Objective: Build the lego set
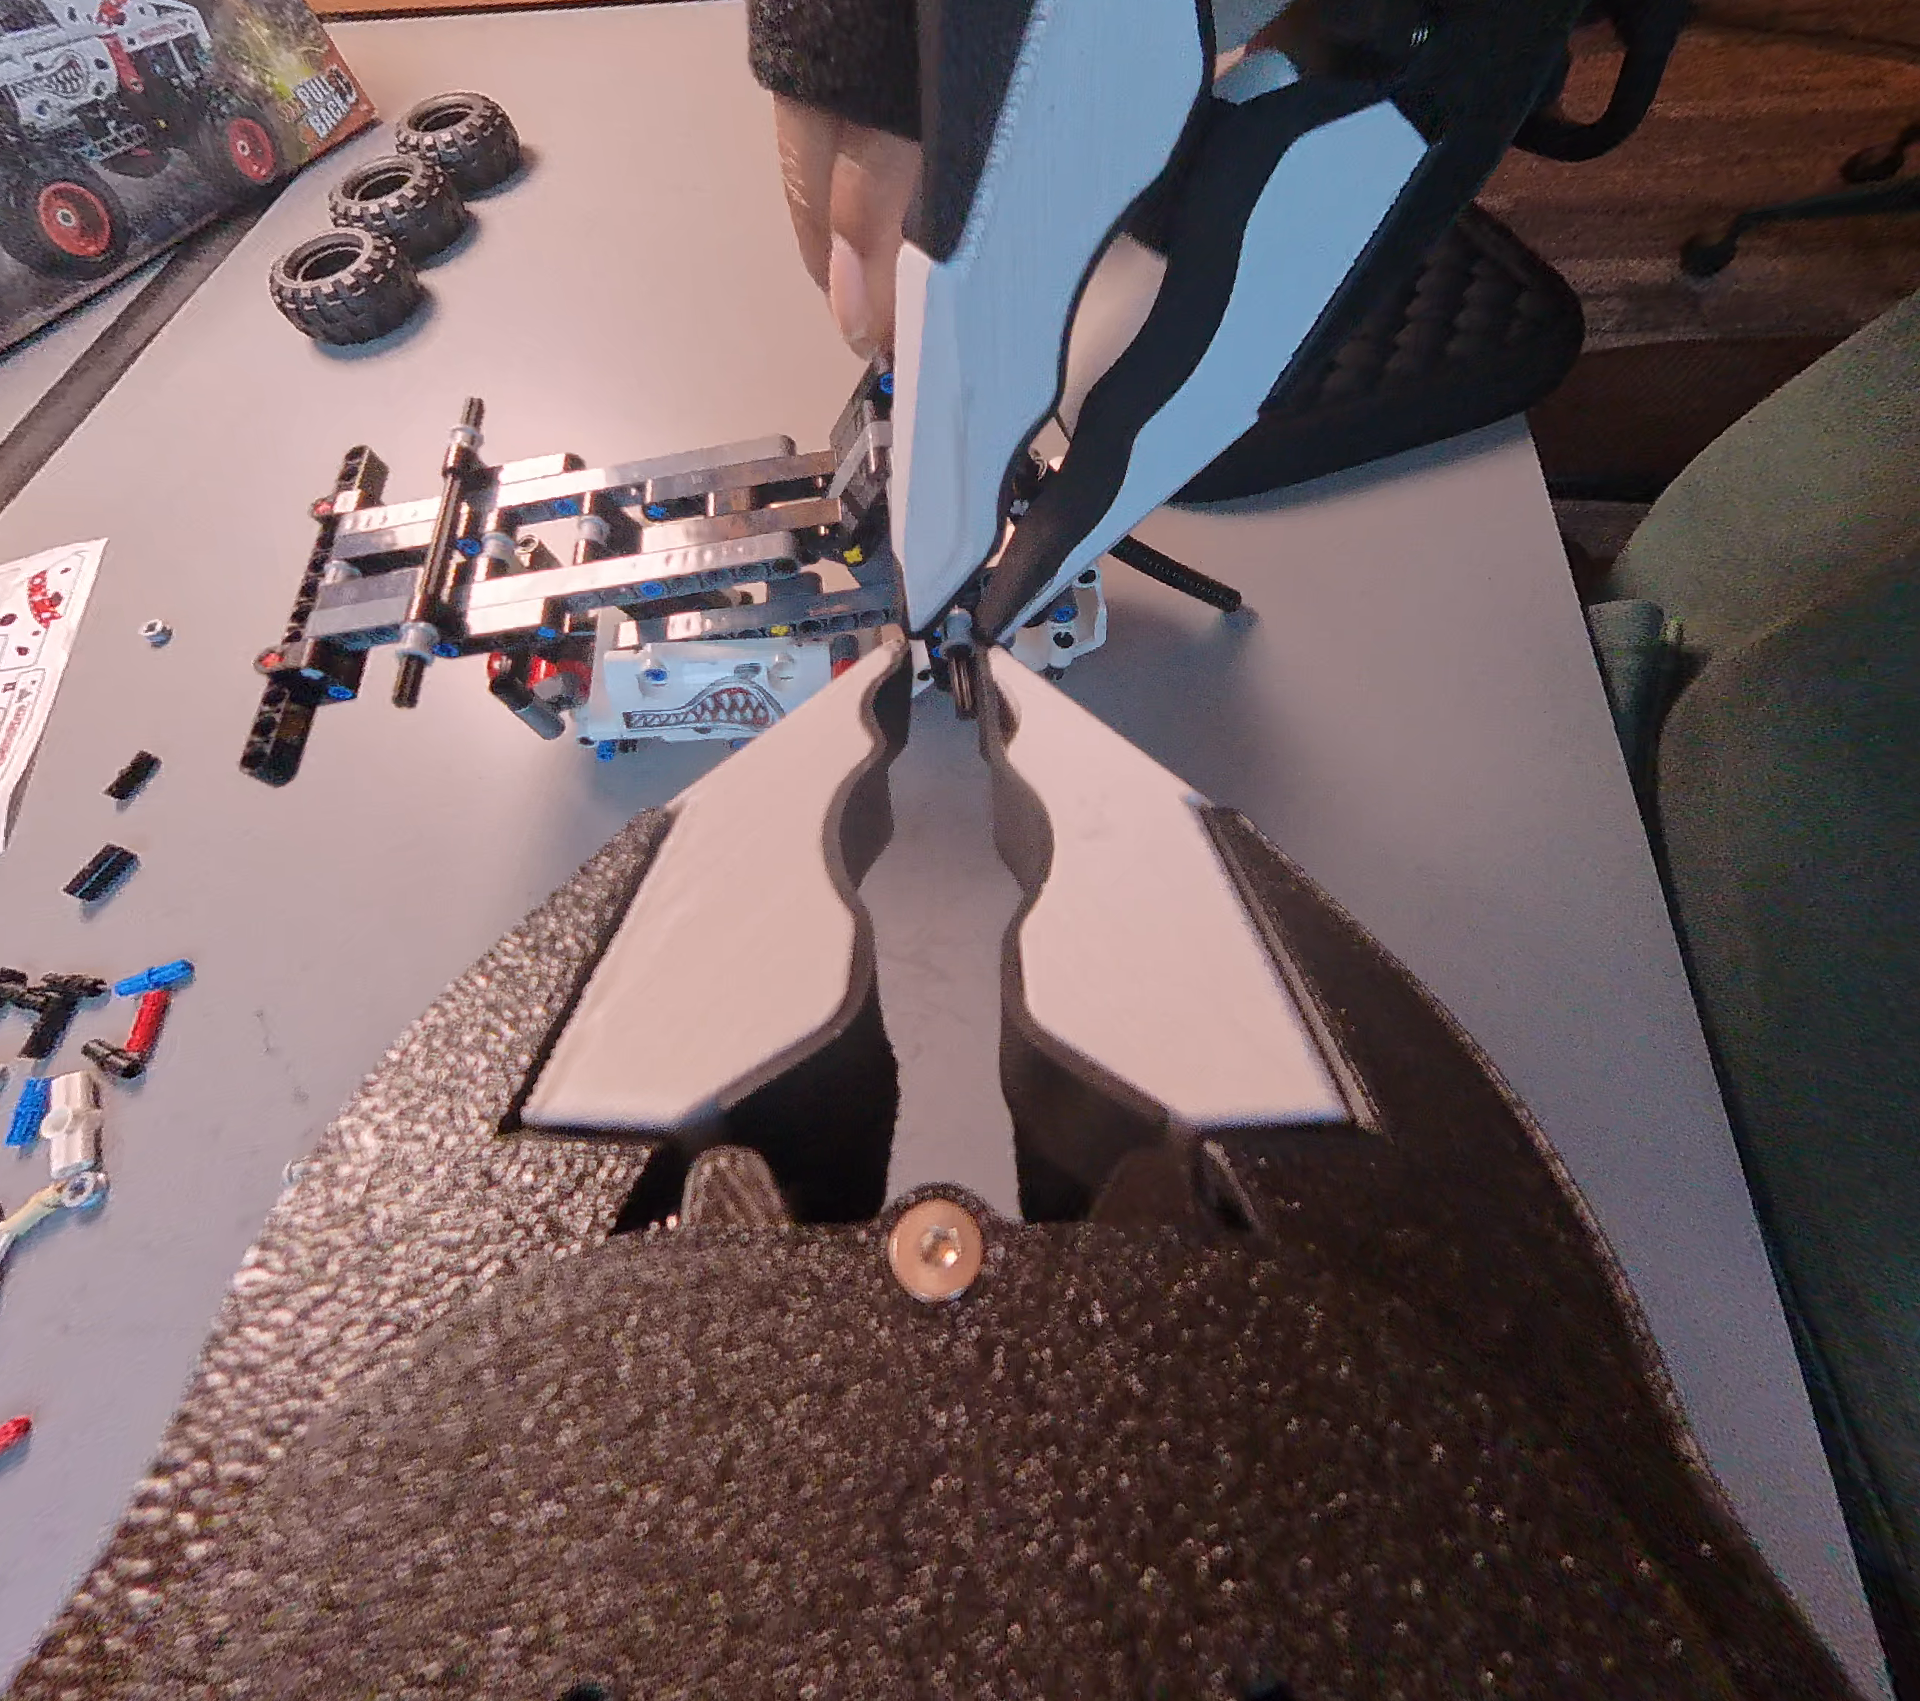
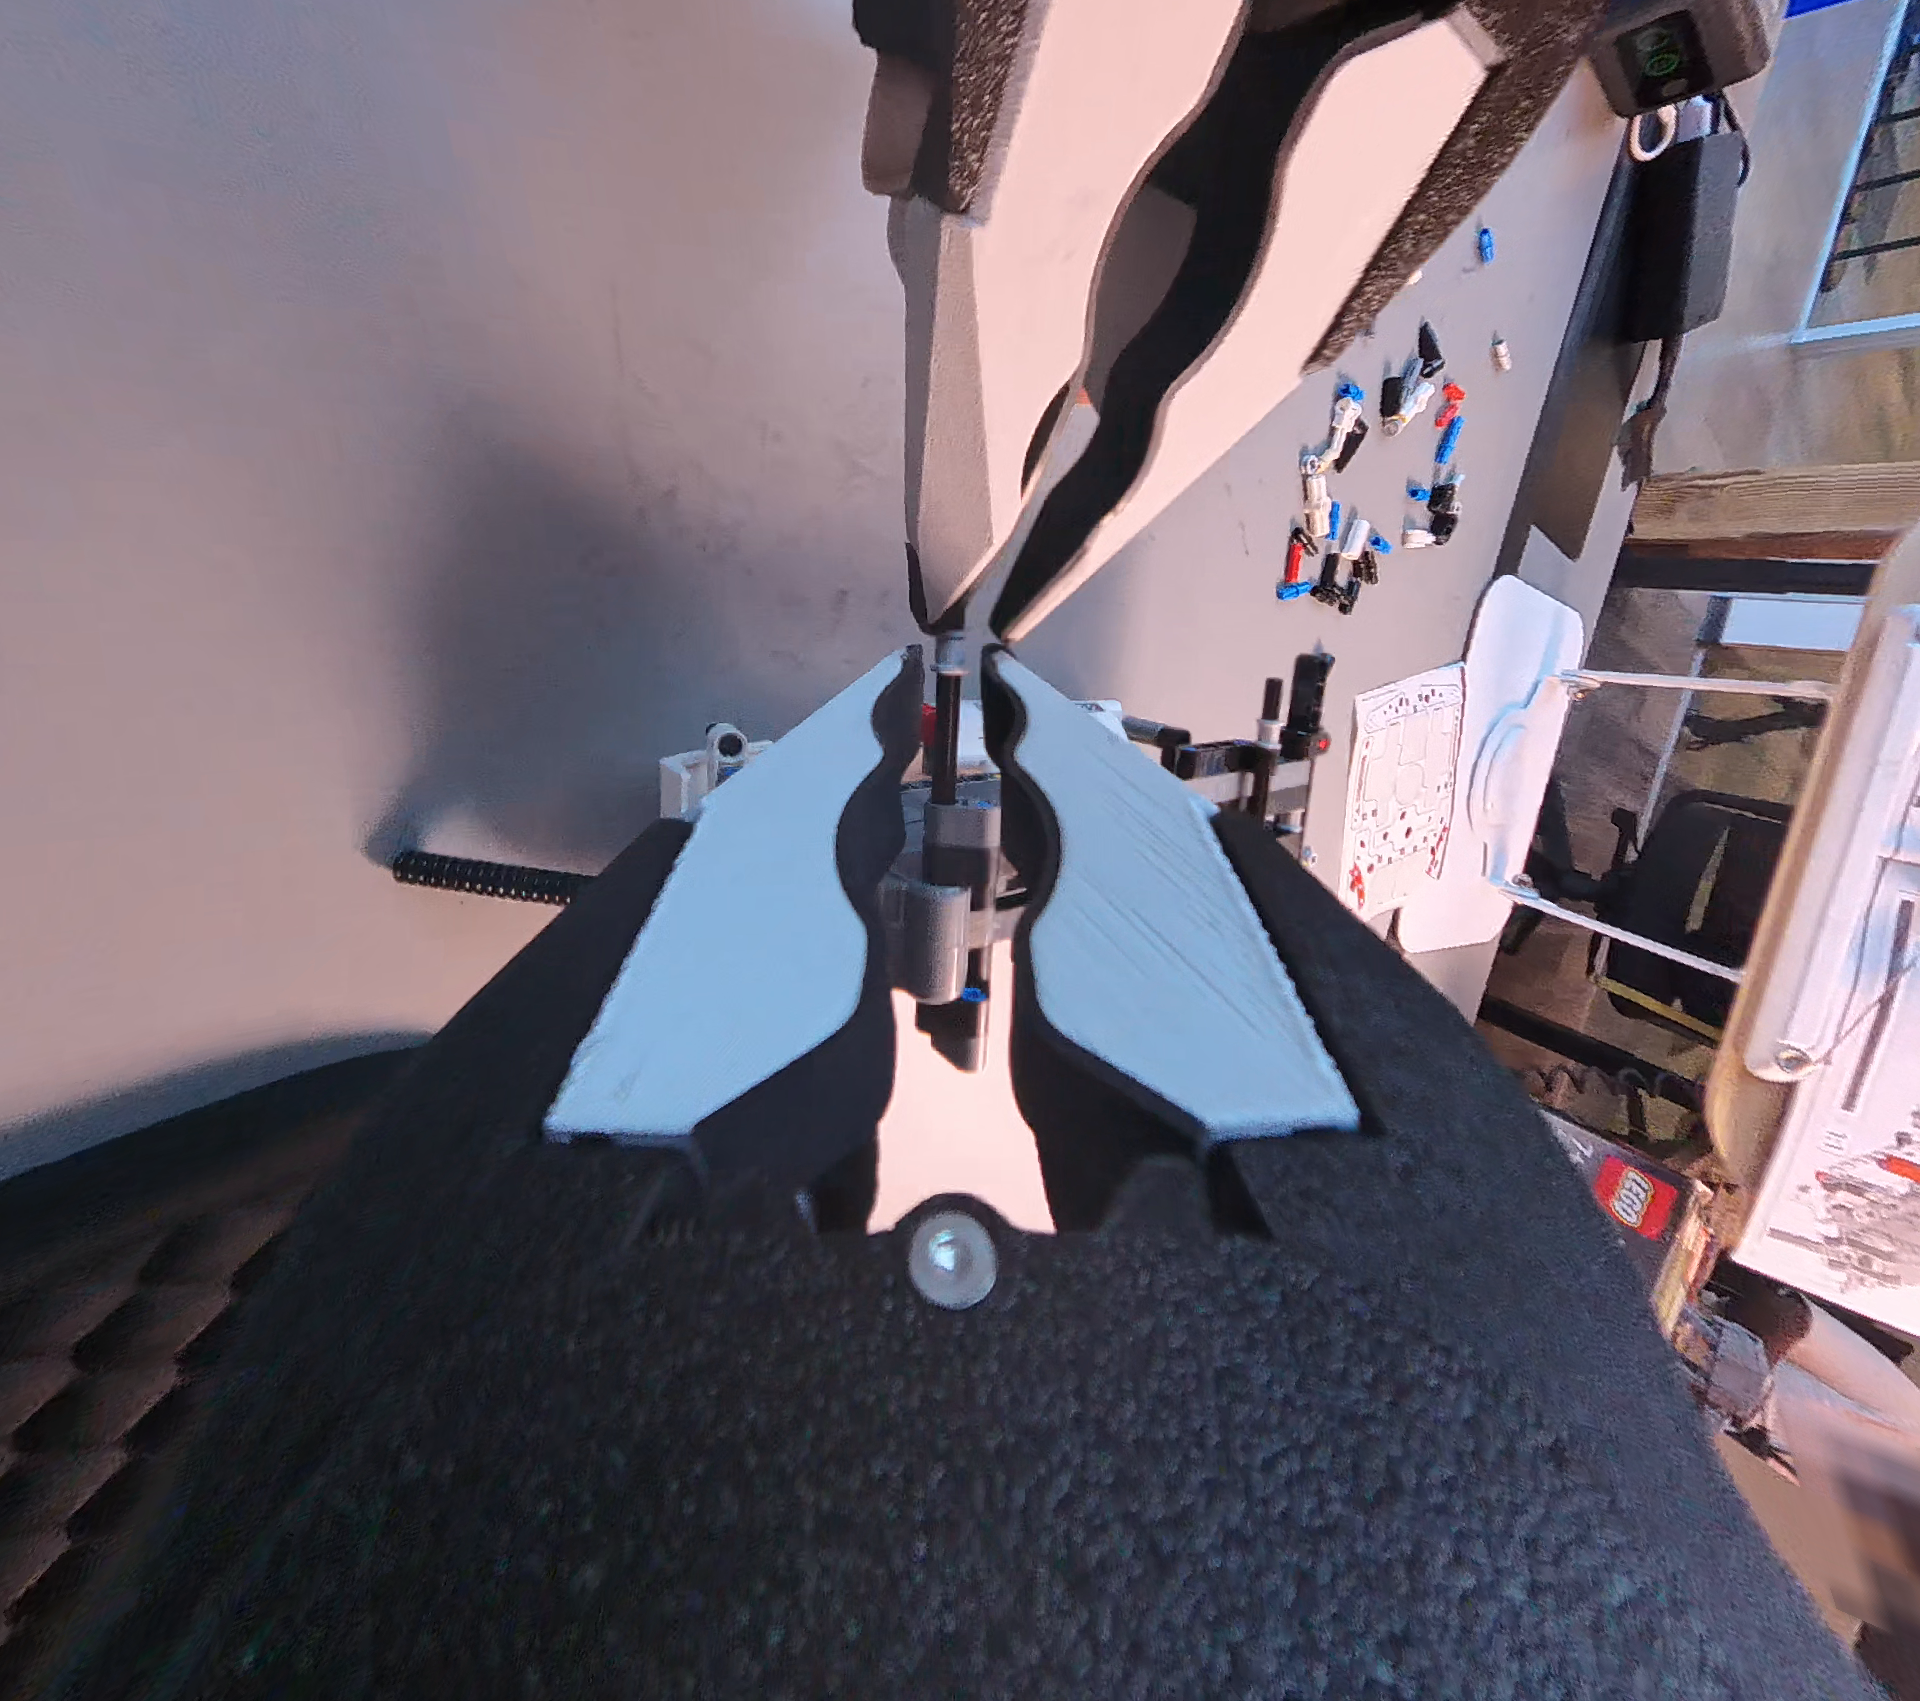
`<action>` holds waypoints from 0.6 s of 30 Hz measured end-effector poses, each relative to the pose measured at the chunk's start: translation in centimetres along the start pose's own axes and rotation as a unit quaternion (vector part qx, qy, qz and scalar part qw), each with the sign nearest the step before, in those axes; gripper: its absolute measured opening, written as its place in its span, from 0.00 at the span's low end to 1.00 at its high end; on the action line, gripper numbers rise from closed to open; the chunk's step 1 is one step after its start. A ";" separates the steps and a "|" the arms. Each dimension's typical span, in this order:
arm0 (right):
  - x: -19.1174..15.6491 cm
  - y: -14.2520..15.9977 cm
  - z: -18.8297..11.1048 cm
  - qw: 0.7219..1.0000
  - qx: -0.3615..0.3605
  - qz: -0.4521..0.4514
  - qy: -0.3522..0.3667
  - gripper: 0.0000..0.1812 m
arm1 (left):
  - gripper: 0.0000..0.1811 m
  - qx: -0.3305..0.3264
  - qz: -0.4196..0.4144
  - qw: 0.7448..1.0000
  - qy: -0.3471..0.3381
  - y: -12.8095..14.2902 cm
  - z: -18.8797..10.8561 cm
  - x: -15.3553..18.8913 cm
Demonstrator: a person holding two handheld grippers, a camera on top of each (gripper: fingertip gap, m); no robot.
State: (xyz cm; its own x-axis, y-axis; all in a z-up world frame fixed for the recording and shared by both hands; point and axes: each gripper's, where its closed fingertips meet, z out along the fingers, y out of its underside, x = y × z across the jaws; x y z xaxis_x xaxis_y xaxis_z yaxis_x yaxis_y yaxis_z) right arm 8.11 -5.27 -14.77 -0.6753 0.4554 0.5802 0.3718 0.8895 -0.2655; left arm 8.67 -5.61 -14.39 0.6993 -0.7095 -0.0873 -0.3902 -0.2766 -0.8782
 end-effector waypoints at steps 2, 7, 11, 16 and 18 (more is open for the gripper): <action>0.1 -0.1 0.1 1.000 0.004 -0.004 0.003 0.05 | 0.07 0.004 -0.006 1.000 0.003 0.0 -0.2 0.0; 0.1 -0.2 0.3 1.000 0.003 -0.013 0.006 0.05 | 0.06 -0.007 -0.005 1.000 0.014 0.3 -0.2 0.4; 0.0 -0.4 0.5 1.000 0.002 -0.023 0.008 0.04 | 0.02 -0.019 -0.001 1.000 0.008 0.6 -0.1 0.3; 0.0 -0.3 0.5 0.999 -0.009 -0.031 0.007 0.03 | 0.02 -0.027 -0.004 1.000 0.005 0.7 -0.1 0.3; 0.1 -0.2 0.5 0.999 -0.011 -0.031 0.005 0.03 | 0.02 -0.023 -0.011 1.000 0.007 0.7 -0.1 0.3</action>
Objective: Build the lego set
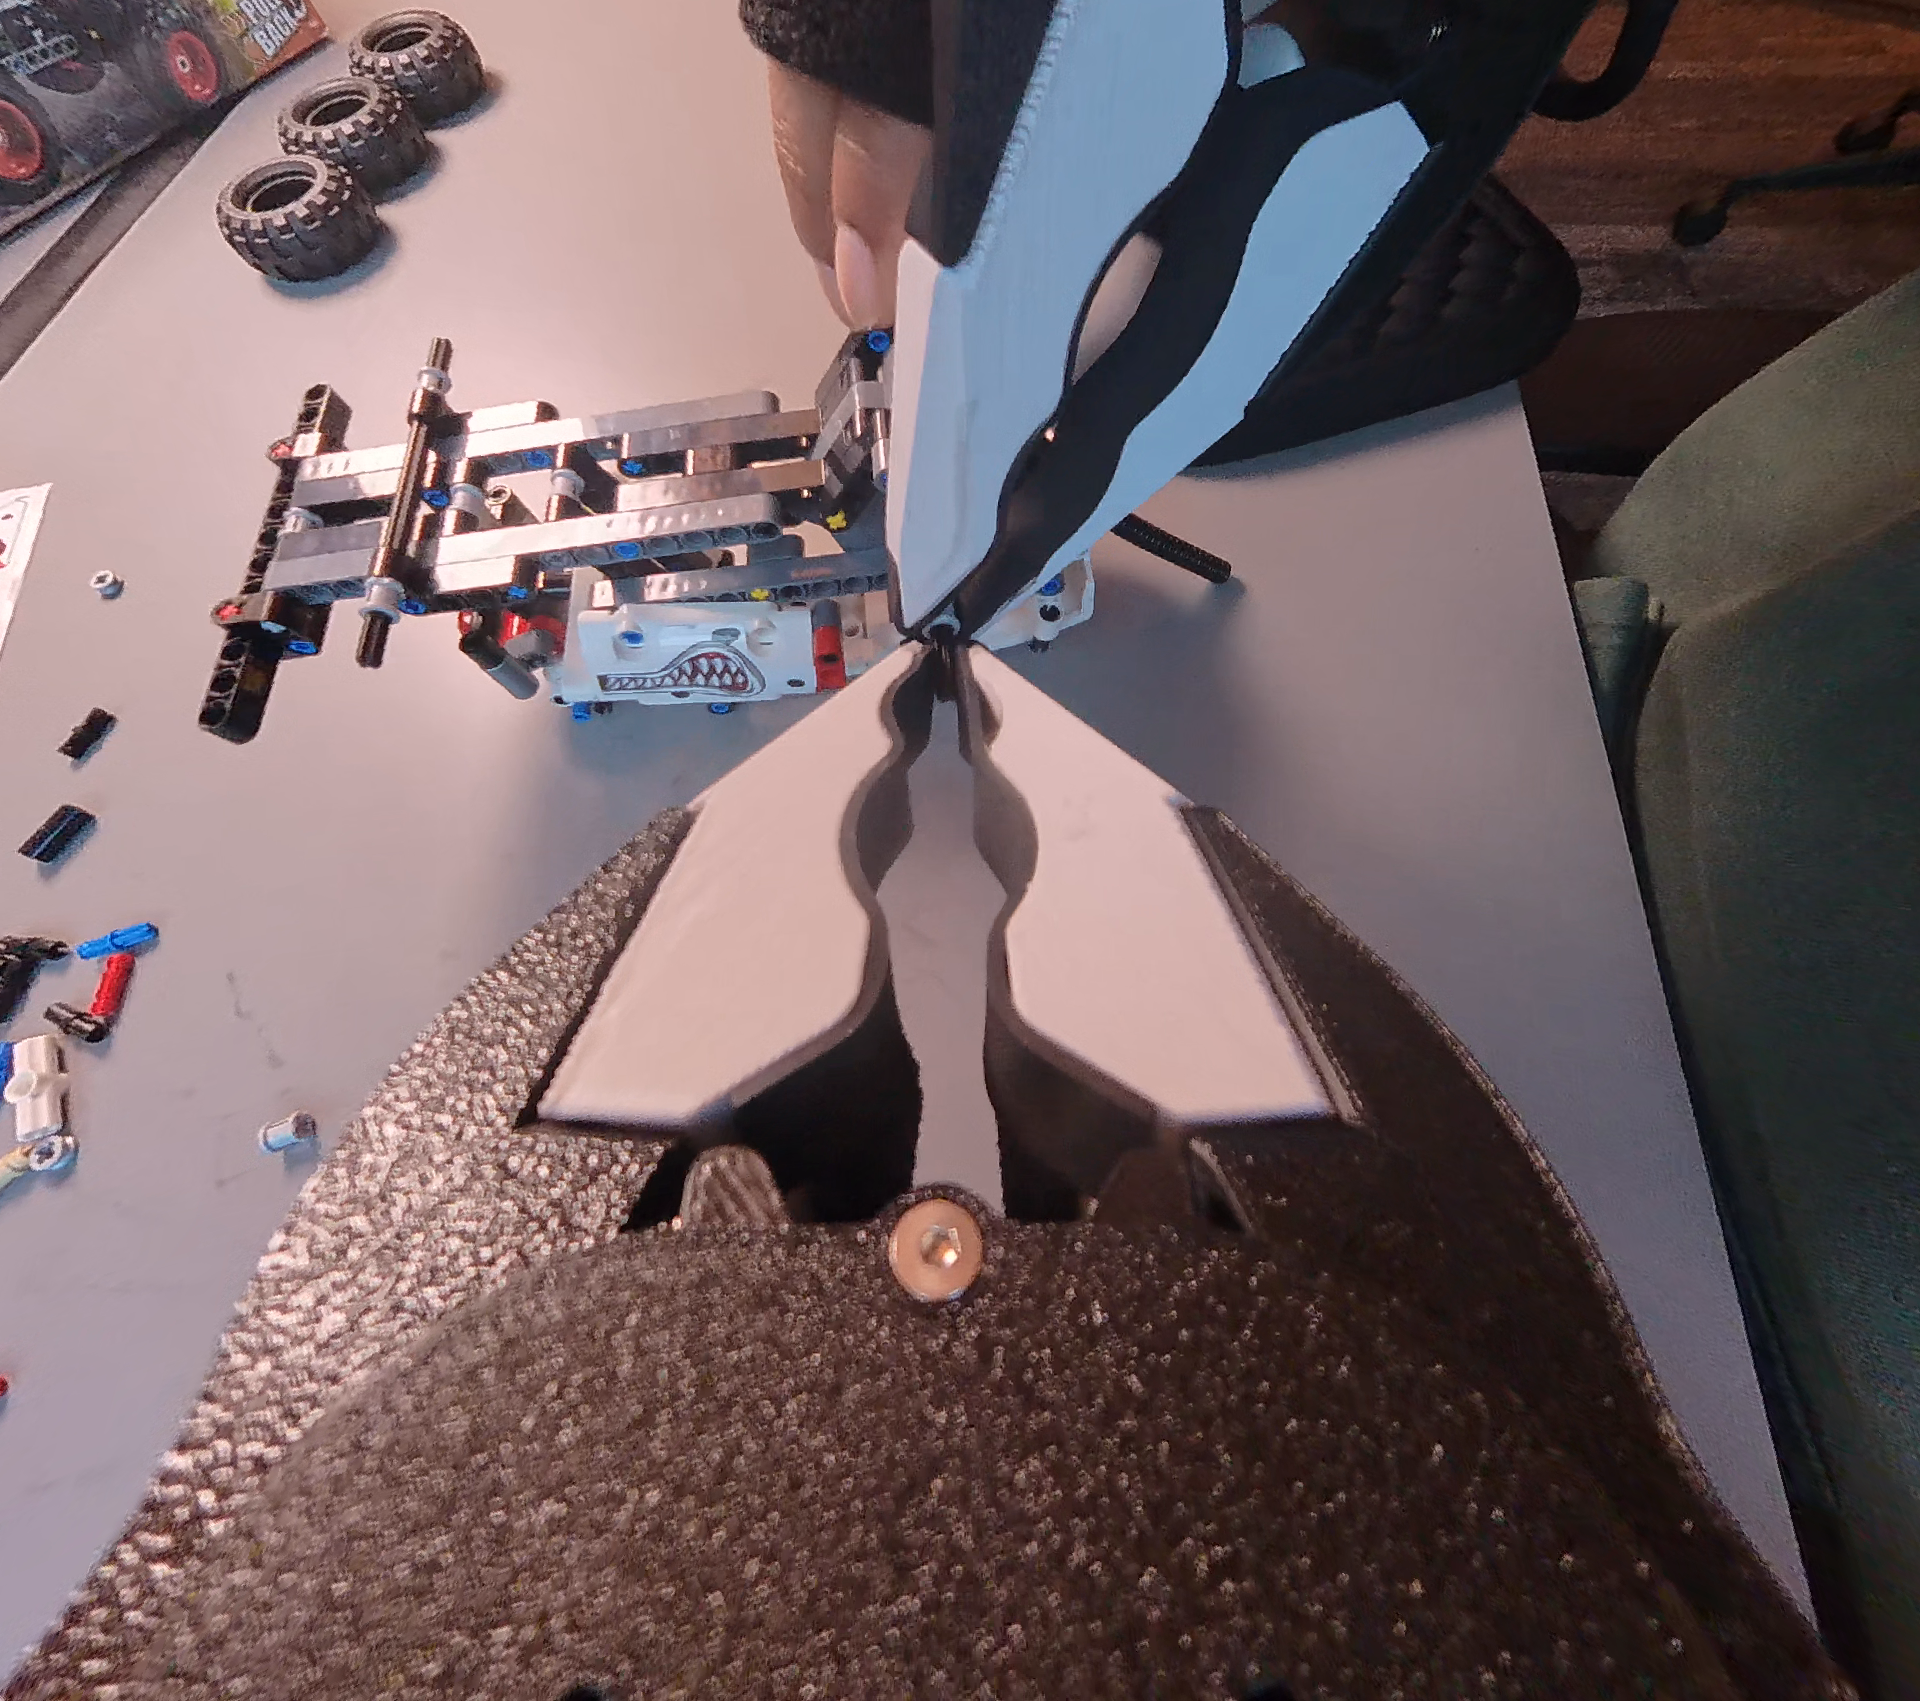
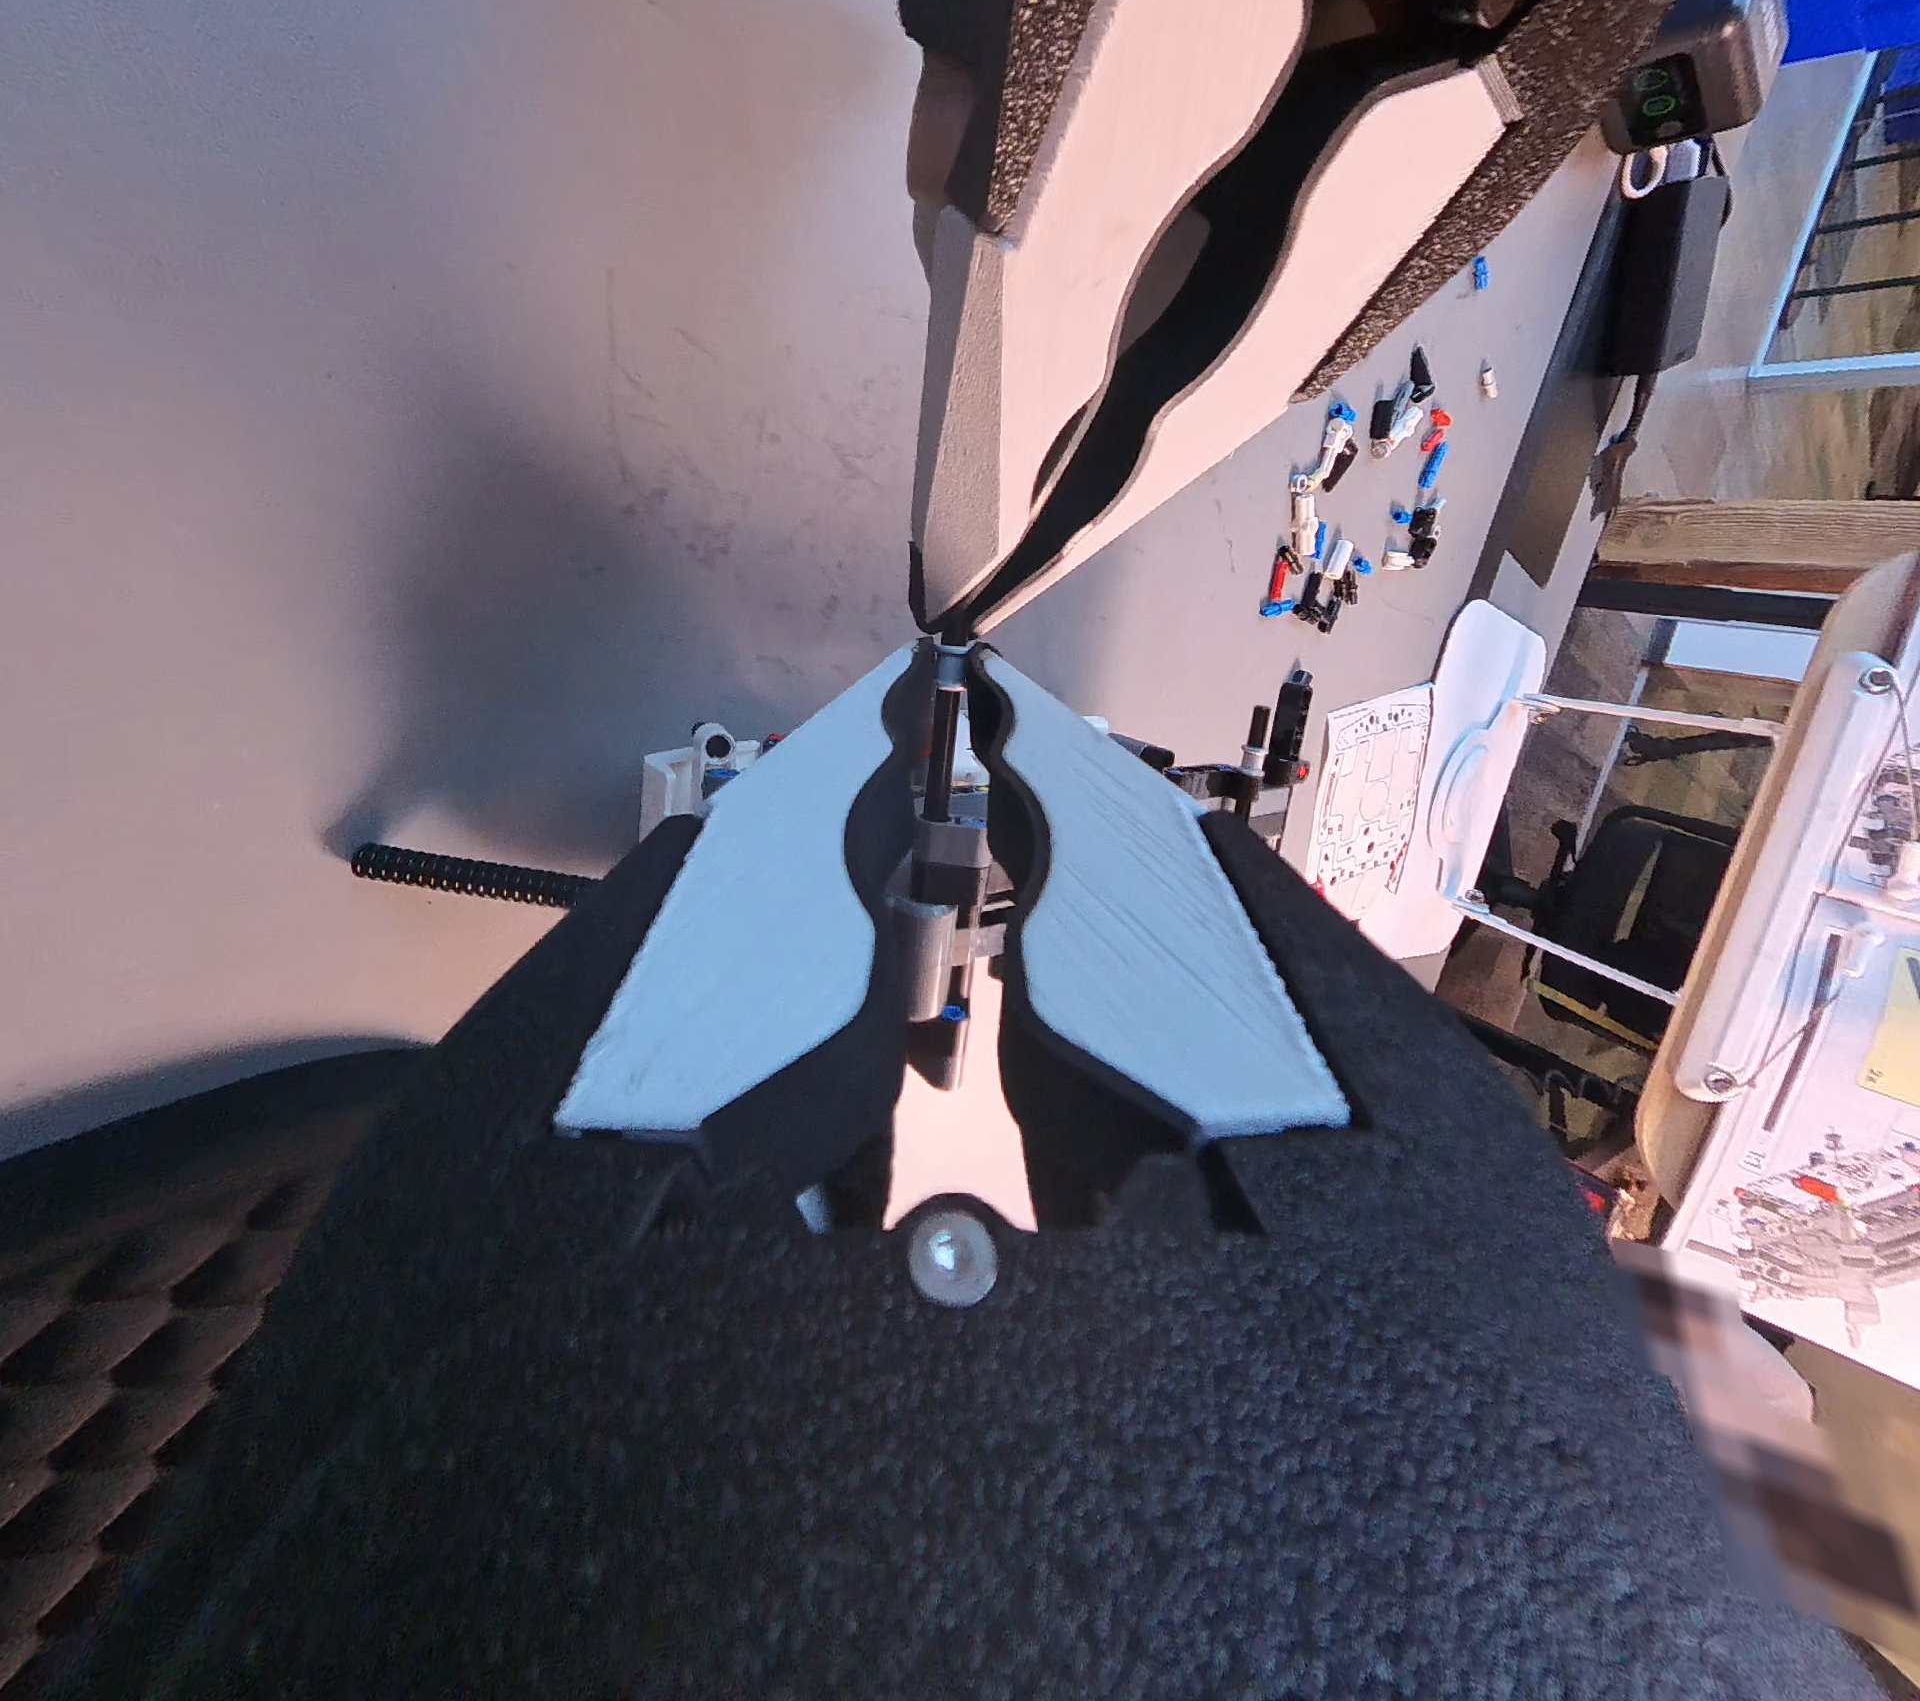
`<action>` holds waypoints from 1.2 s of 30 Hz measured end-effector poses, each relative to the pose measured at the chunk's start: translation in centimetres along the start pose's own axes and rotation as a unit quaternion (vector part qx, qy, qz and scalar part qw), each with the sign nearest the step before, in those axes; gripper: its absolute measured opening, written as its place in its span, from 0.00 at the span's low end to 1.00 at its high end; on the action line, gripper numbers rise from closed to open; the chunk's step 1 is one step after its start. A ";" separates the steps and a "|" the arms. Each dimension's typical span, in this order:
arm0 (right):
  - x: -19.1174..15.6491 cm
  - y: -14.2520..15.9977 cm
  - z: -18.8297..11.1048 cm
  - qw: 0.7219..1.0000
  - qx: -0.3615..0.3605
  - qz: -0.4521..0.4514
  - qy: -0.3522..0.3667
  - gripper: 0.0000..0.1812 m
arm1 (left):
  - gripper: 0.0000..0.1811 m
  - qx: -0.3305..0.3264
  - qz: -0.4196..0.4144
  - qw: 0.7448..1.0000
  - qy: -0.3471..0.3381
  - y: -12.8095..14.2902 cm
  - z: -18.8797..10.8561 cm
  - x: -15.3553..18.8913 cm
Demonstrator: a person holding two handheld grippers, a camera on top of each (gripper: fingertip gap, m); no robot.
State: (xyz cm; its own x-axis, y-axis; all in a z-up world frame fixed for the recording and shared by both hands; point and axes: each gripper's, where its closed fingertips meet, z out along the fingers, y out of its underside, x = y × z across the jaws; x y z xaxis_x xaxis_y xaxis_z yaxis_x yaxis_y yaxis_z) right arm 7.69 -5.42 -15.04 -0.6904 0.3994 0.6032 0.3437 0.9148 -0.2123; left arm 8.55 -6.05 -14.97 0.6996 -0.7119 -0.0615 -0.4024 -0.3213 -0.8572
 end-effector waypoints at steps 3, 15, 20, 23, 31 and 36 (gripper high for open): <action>0.0 0.1 -0.1 1.000 -0.002 0.000 -0.005 0.03 | 0.02 -0.001 0.002 1.000 -0.003 0.0 0.1 0.1; -0.3 0.7 -0.5 1.000 0.002 0.013 -0.012 0.03 | 0.02 0.003 -0.004 1.000 0.004 -0.2 0.2 0.2; 0.1 0.7 -0.5 1.000 0.007 0.021 0.005 0.03 | 0.02 0.010 -0.001 1.000 -0.003 -0.3 0.1 0.0; -0.2 0.9 -0.7 0.999 0.010 0.041 -0.002 0.19 | 0.11 0.020 0.003 1.000 0.000 -0.5 0.1 0.2; -0.3 6.3 -4.6 0.960 0.105 0.260 -0.009 0.16 | 0.17 0.021 -0.010 1.000 0.018 0.2 -0.7 0.0; -1.6 8.5 -4.3 0.926 0.169 0.339 -0.005 0.08 | 0.20 0.032 -0.017 0.999 0.023 0.0 0.1 0.1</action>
